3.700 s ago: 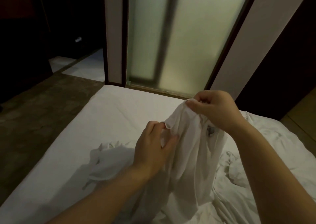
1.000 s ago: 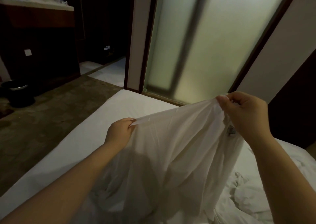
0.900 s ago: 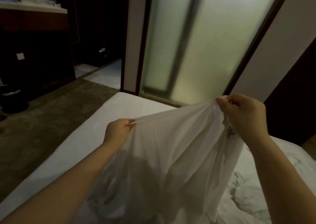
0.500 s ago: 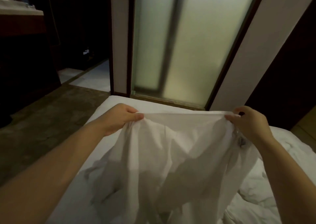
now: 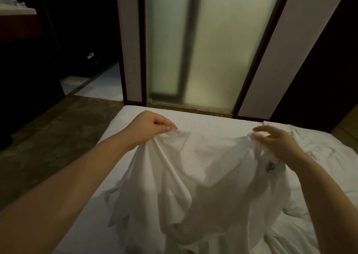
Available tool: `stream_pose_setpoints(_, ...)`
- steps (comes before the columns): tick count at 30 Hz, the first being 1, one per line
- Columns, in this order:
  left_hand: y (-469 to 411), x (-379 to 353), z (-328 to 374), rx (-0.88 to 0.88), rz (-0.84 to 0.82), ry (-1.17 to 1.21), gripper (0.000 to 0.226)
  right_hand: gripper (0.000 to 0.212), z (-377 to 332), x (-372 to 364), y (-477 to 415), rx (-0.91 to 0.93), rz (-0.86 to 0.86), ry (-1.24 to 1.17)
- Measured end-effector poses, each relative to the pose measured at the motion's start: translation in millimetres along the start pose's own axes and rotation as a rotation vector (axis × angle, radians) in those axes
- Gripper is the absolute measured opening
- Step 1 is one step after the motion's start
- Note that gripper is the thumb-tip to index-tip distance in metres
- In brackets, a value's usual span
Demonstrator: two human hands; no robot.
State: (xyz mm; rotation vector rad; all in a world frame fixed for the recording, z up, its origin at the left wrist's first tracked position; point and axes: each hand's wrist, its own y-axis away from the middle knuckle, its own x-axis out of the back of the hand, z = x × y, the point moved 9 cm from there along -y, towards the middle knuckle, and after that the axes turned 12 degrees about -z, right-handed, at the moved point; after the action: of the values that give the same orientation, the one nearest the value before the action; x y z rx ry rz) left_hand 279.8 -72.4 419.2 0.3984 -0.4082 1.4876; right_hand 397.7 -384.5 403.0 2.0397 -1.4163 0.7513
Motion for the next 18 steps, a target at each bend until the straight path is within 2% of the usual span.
stream_pose_setpoints(2,0,2,1,-0.014,-0.012,-0.042,0.028,0.022,15,33,11,0.001,0.268,-0.301)
stream_pose_setpoints(3,1,2,2,-0.023,-0.023,-0.054,0.029,0.025,19,47,19,-0.005,0.386,-0.341)
stream_pose_setpoints(5,2,-1,9,-0.058,-0.057,-0.101,0.029,0.018,2,60,30,0.034,0.495,-0.194)
stream_pose_setpoints(6,2,-6,15,-0.086,-0.086,-0.144,0.029,0.011,-17,56,31,0.105,0.462,-0.119)
stream_pose_setpoints(8,1,-24,30,-0.156,-0.159,-0.228,0.024,0.013,-71,21,32,0.24,0.245,-0.025)
stream_pose_setpoints(12,-4,-59,50,-0.251,-0.18,-0.33,0.021,0.053,-149,-86,54,0.369,-0.298,0.225)
stream_pose_setpoints(14,-6,-59,46,-0.241,-0.135,-0.306,0.023,0.06,-150,-109,55,0.354,-0.374,0.278)
stream_pose_setpoints(16,-4,-49,38,-0.229,-0.096,-0.189,0.023,0.045,-138,-113,49,0.286,-0.364,0.281)
stream_pose_setpoints(18,-2,-40,30,-0.213,-0.082,-0.12,0.027,0.021,-130,-118,46,0.247,-0.348,0.277)
